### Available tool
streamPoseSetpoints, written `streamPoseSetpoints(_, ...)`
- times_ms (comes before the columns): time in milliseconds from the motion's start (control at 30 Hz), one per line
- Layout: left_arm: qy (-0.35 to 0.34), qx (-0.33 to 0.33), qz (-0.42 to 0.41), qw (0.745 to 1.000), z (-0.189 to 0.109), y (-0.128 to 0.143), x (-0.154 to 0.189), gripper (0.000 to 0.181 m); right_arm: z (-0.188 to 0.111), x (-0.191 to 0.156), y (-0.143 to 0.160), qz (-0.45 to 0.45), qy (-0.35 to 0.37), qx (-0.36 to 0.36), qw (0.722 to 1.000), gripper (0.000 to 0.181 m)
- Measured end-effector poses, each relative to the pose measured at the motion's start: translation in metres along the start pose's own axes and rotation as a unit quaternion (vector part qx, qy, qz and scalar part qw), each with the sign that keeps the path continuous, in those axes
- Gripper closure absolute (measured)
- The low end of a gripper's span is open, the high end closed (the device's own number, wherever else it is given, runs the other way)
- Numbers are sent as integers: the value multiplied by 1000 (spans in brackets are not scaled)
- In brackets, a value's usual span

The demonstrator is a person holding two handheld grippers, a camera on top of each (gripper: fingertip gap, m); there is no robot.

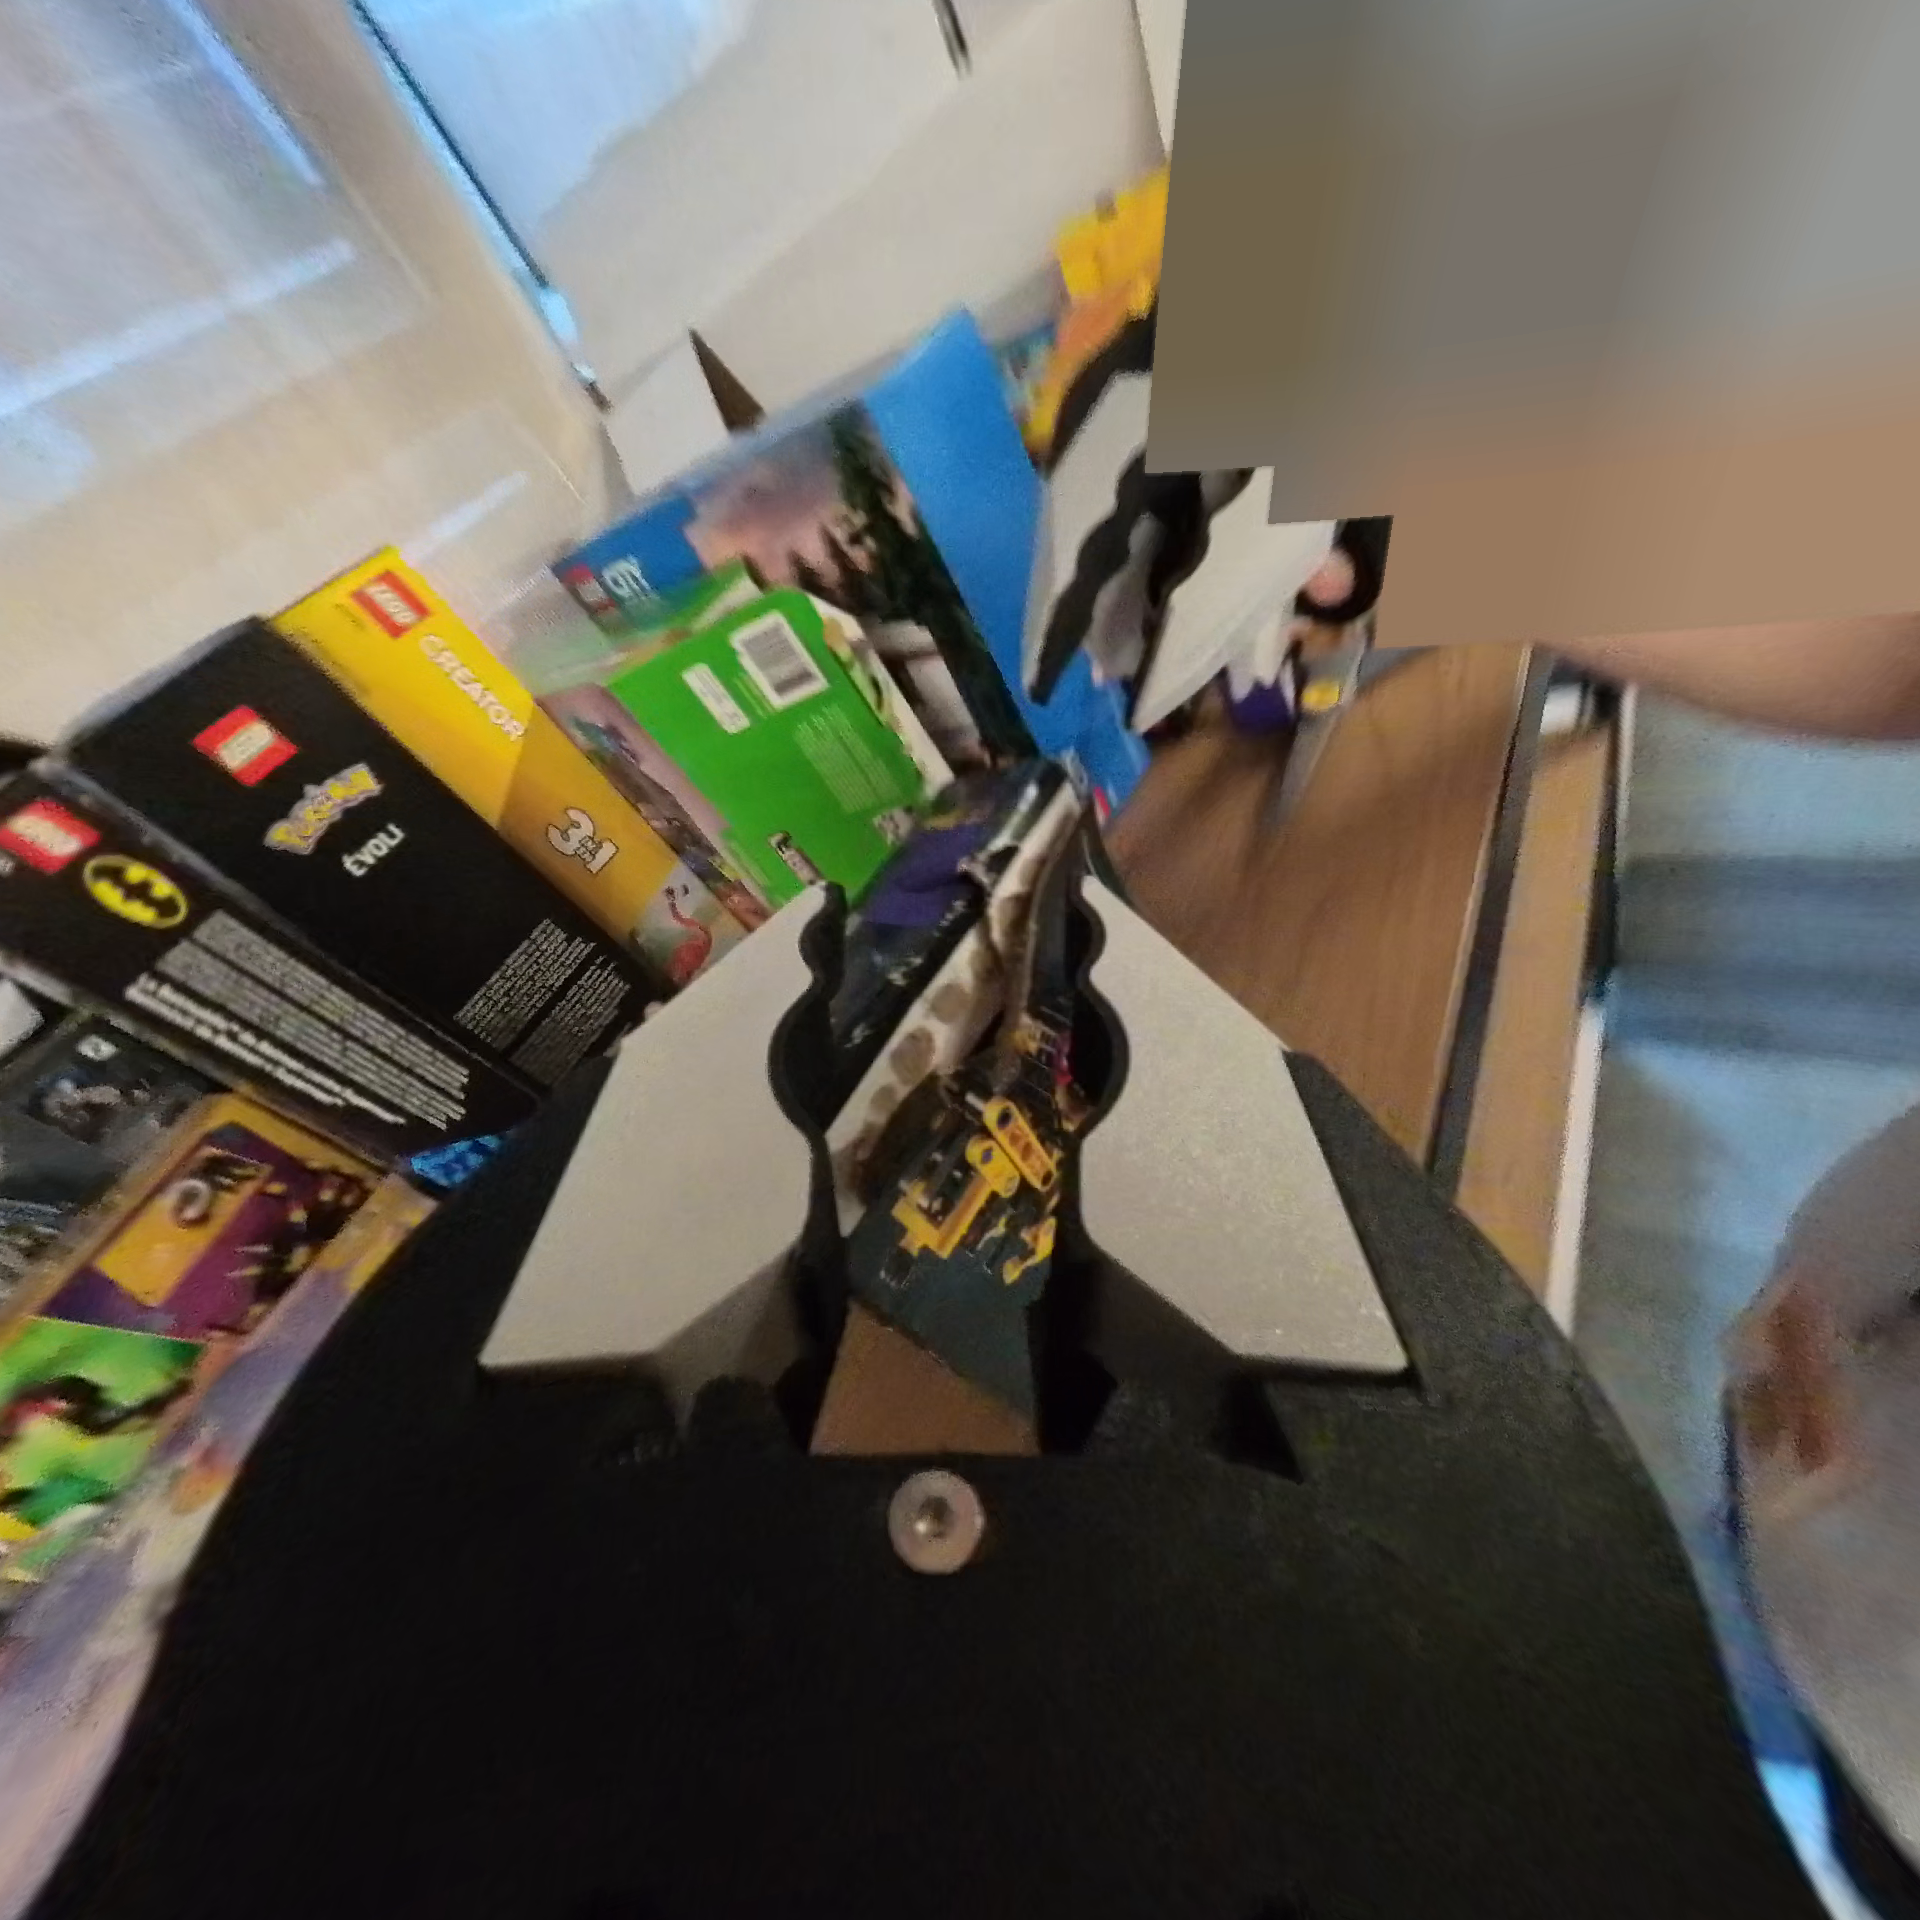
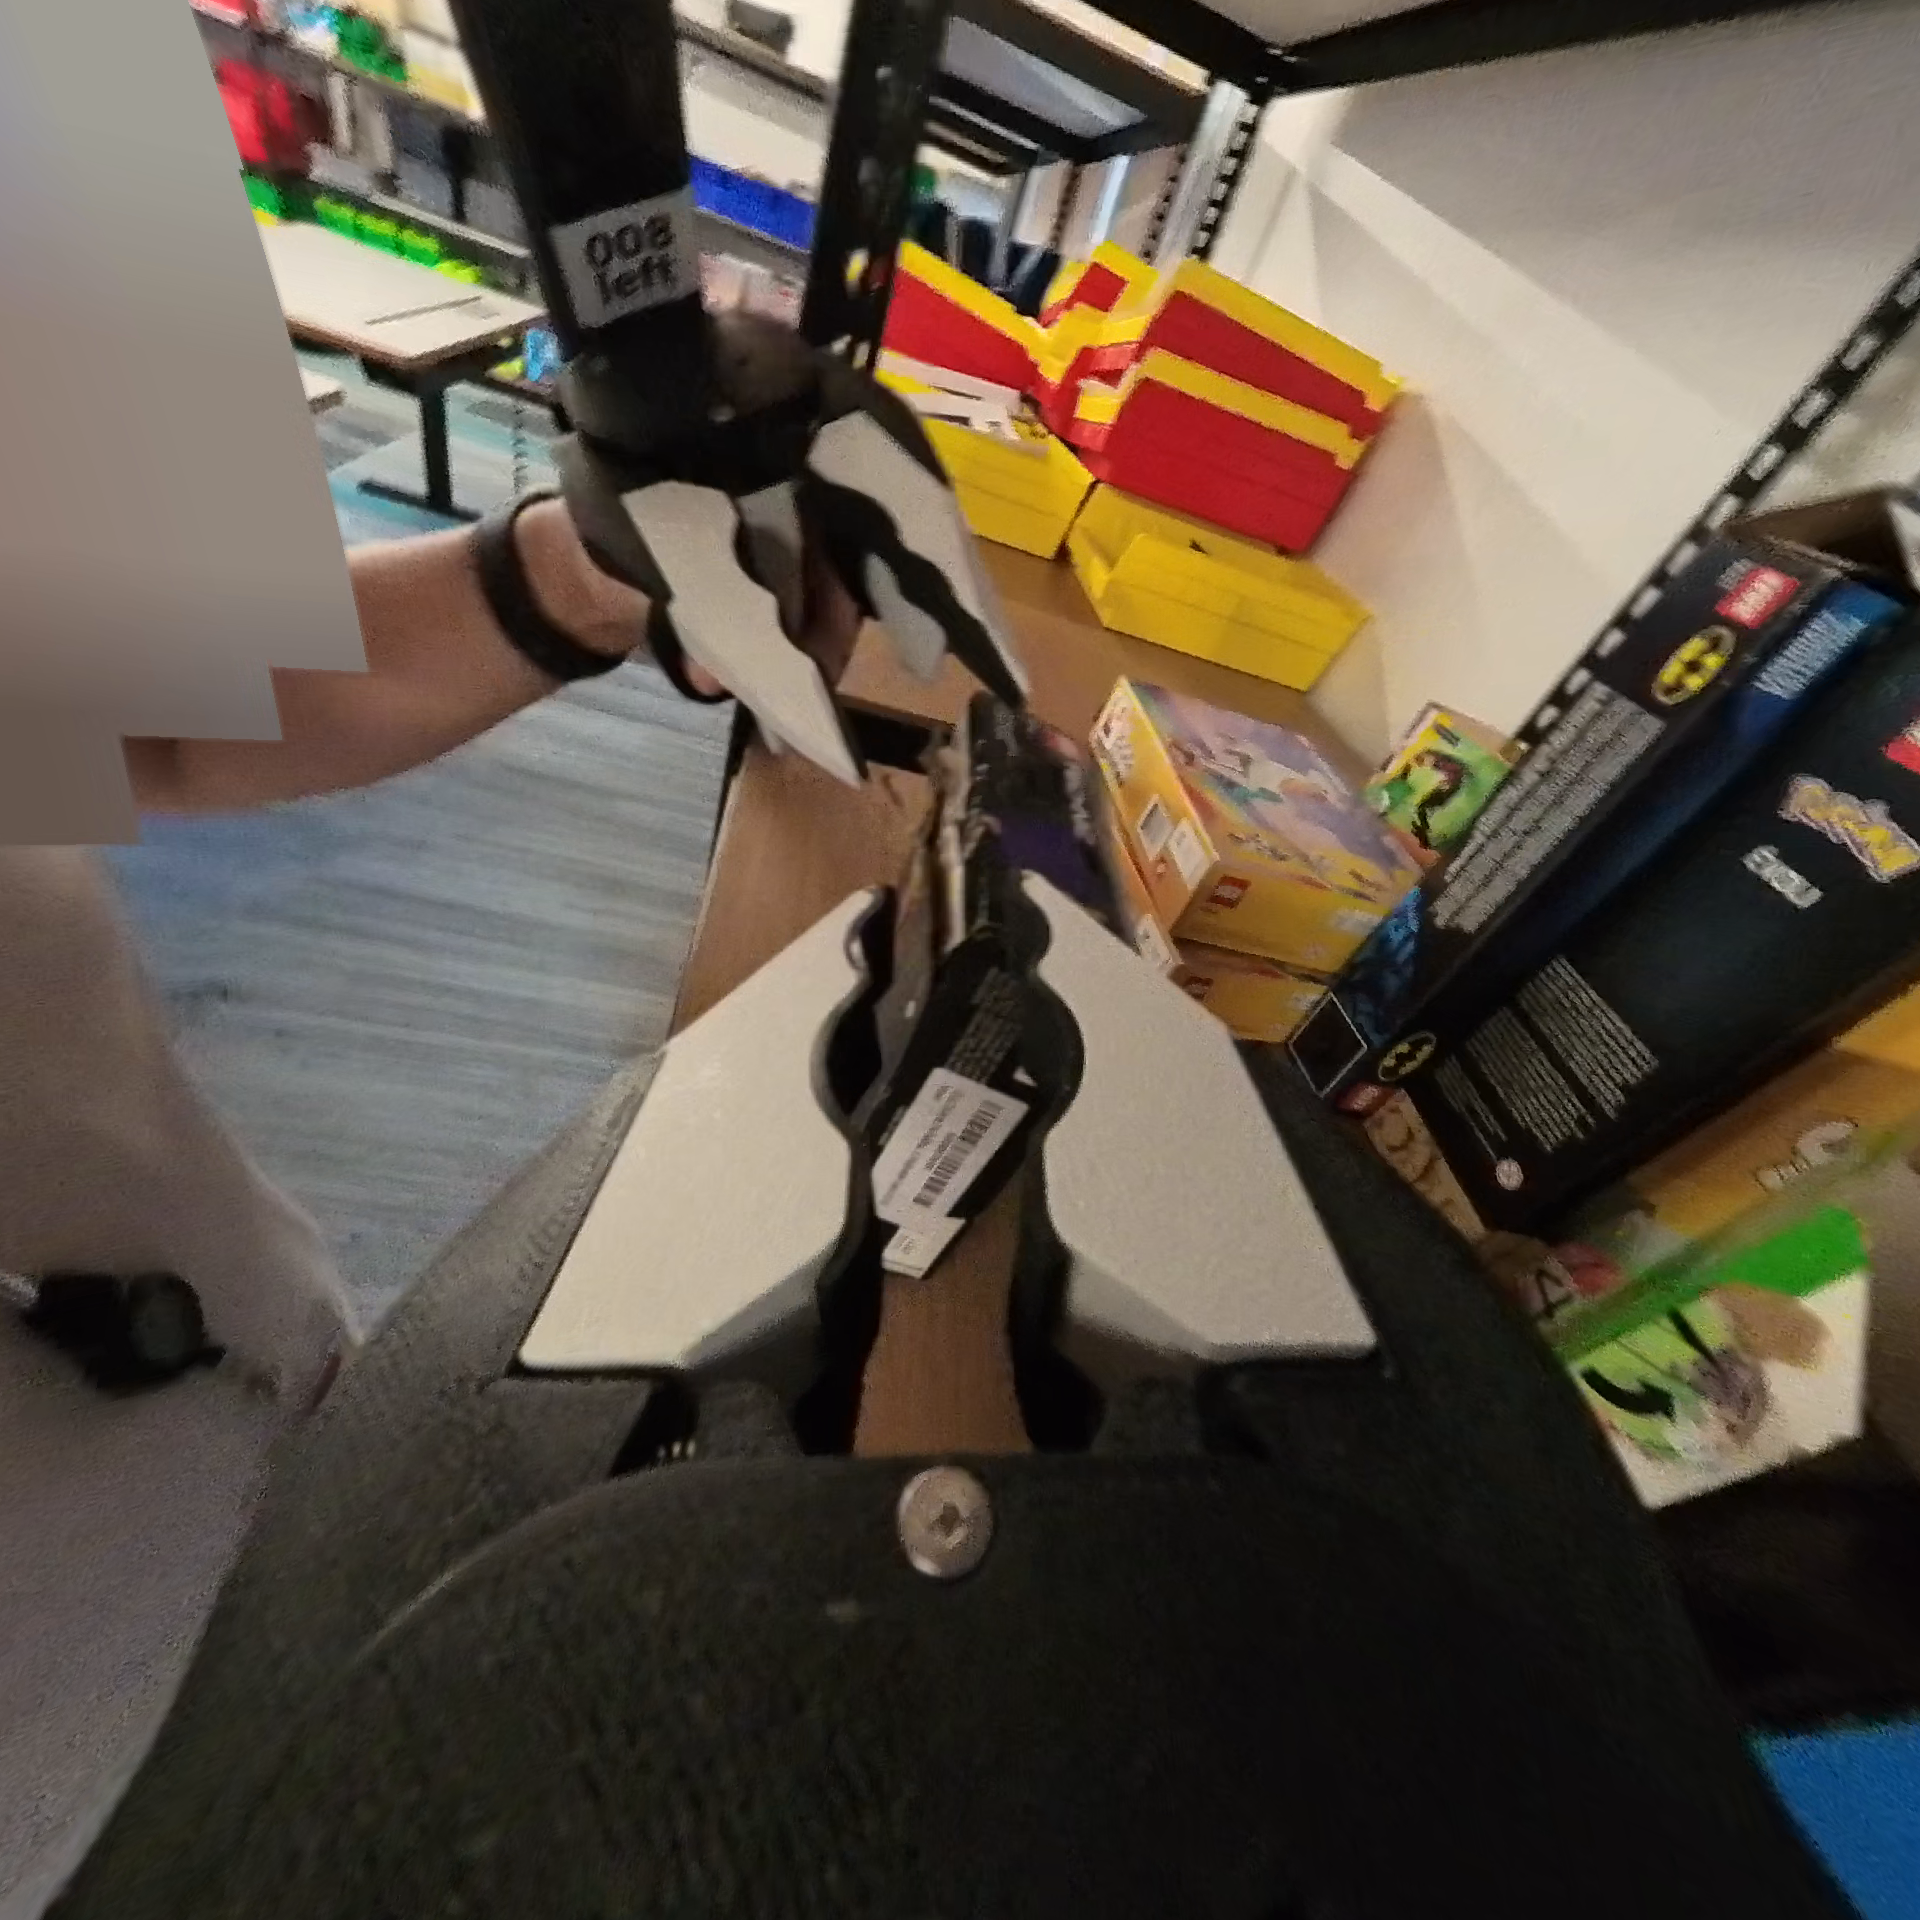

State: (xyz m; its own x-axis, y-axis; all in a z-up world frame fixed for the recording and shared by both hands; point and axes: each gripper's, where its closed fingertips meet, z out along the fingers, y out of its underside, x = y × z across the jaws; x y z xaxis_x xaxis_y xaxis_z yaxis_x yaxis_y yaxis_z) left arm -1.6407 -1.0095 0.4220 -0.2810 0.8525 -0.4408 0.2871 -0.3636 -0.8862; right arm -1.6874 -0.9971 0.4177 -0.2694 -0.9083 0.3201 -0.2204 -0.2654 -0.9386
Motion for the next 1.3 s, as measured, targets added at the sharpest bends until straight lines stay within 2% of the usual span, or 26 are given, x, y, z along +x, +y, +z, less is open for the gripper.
streamPoseSetpoints(67,1,-52,65,997,12,10,9,141,4,-6,3,-32,3,13,999,147)
streamPoseSetpoints(233,-2,-85,160,983,29,17,15,149,17,0,12,-159,88,18,983,147)
streamPoseSetpoints(467,6,-105,200,974,33,16,14,155,20,-1,14,-173,93,13,980,153)
streamPoseSetpoints(567,13,-115,196,974,30,15,13,157,5,0,2,-135,87,58,985,150)
streamPoseSetpoints(667,23,-99,166,981,24,-2,8,156,-8,17,3,-24,90,72,993,128)
streamPoseSetpoints(733,42,-96,118,987,24,-13,2,150,-4,21,14,43,82,59,994,107)
streamPoseSetpoints(833,75,-116,77,988,33,-15,-9,142,14,15,28,93,71,45,992,99)
streamPoseSetpoints(900,126,-154,52,979,41,-5,-2,134,26,16,36,117,81,36,989,99)
streamPoseSetpoints(967,170,-181,43,968,46,3,7,139,35,16,43,123,84,23,989,104)
streamPoseSetpoints(1067,195,-189,43,962,51,7,9,136,42,14,53,109,87,-6,990,123)
streamPoseSetpoints(1133,215,-201,29,955,52,10,11,136,41,14,53,101,88,-7,991,126)
streamPoseSetpoints(1200,236,-210,28,948,51,11,15,145,41,15,54,113,84,-6,990,127)
streamPoseSetpoints(1300,244,-218,42,944,51,11,17,150,40,15,54,117,82,-3,990,127)
